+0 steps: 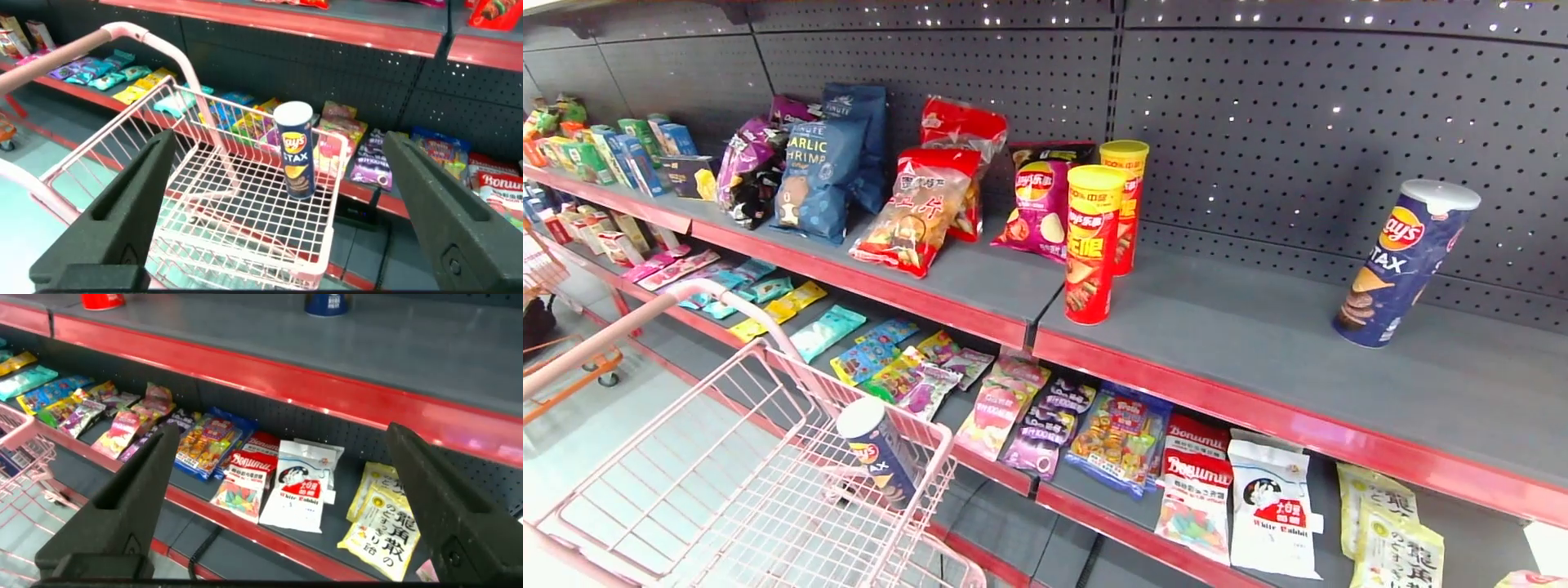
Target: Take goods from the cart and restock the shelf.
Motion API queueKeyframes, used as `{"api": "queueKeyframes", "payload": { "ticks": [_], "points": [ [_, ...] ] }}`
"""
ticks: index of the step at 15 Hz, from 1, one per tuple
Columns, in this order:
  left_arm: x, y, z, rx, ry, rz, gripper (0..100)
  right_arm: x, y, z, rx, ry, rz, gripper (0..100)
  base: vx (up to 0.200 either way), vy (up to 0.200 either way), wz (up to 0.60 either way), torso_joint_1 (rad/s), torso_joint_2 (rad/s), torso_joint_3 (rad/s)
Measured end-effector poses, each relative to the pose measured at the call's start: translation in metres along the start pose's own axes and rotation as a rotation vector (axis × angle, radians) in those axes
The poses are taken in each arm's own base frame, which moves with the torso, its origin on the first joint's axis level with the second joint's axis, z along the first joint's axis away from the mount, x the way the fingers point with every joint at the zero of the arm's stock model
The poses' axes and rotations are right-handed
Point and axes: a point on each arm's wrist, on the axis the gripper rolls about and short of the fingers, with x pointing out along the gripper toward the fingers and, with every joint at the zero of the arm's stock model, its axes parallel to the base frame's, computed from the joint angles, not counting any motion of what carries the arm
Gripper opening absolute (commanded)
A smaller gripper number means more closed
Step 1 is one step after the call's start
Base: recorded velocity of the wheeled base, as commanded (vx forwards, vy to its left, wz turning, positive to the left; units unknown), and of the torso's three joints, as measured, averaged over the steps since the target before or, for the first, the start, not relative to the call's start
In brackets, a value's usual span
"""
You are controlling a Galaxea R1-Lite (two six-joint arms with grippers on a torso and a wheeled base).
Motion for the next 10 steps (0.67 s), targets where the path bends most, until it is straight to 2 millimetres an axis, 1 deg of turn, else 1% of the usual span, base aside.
{"api": "queueKeyframes", "payload": {
  "ticks": [7,10],
  "points": [
    [0.0,0.0,-0.0003,-0.001,0.002,0.0,100,0.0,0.0,0.0,0.002,0.0,0.0,100,0.0,0.0,0.0,-0.152,0.37,0.223],
    [0.0,0.0,-0.0002,-0.001,0.001,-0.001,100,0.0,-0.0001,0.0,0.003,0.0,-0.002,100,0.0,0.0,0.0,-0.172,0.45,0.277]
  ]
}}
